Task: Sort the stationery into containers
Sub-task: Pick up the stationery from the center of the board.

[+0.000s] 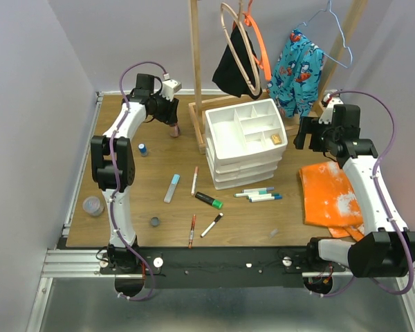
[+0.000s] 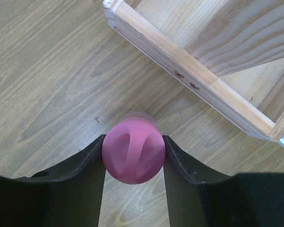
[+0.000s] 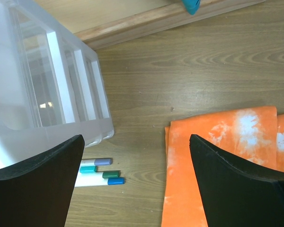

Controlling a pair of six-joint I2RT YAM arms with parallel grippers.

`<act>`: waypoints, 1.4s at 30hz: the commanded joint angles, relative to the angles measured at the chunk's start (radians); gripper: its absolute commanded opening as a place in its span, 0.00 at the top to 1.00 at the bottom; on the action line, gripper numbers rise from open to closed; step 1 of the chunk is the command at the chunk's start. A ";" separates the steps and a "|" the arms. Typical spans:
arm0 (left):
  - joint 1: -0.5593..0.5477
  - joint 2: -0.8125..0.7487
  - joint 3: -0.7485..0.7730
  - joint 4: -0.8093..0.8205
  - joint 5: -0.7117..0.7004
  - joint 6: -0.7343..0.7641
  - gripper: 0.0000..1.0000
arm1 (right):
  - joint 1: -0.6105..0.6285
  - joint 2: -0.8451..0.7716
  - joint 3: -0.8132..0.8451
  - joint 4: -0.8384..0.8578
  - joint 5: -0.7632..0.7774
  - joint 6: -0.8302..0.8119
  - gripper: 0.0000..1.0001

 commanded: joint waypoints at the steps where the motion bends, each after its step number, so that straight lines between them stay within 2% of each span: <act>1: 0.008 0.005 0.015 -0.009 0.044 -0.015 0.53 | -0.002 -0.024 -0.022 0.015 -0.001 0.006 0.00; 4: 0.006 -0.015 0.013 -0.009 0.053 -0.017 0.58 | -0.001 -0.028 -0.023 0.014 0.000 0.000 0.00; 8: 0.006 -0.104 -0.002 -0.052 0.080 0.008 0.60 | -0.002 -0.040 -0.026 0.011 0.008 -0.012 0.00; 16: -0.012 -0.435 -0.081 -0.283 0.171 0.081 0.60 | -0.002 -0.057 -0.046 0.012 0.007 -0.025 0.00; 19: -0.034 -0.558 -0.141 -0.335 0.191 0.106 0.61 | -0.002 -0.065 -0.058 0.012 0.011 -0.031 0.00; 24: -0.105 -0.707 -0.180 -0.334 0.231 0.049 0.62 | -0.002 -0.085 -0.081 0.006 0.010 -0.040 0.00; 28: -0.173 -0.726 -0.090 -0.328 0.237 -0.015 0.63 | -0.001 -0.103 -0.089 0.000 0.002 -0.037 0.00; 32: -0.233 -0.695 0.079 -0.325 0.228 -0.045 0.64 | -0.002 -0.123 -0.097 0.001 -0.009 -0.036 0.00; 38: -0.288 -0.583 0.295 -0.377 0.217 -0.026 0.64 | -0.002 -0.143 -0.109 -0.014 -0.004 -0.046 0.00; 42: -0.320 -0.522 0.309 -0.371 0.216 -0.026 0.65 | -0.001 -0.174 -0.121 -0.025 0.007 -0.039 0.00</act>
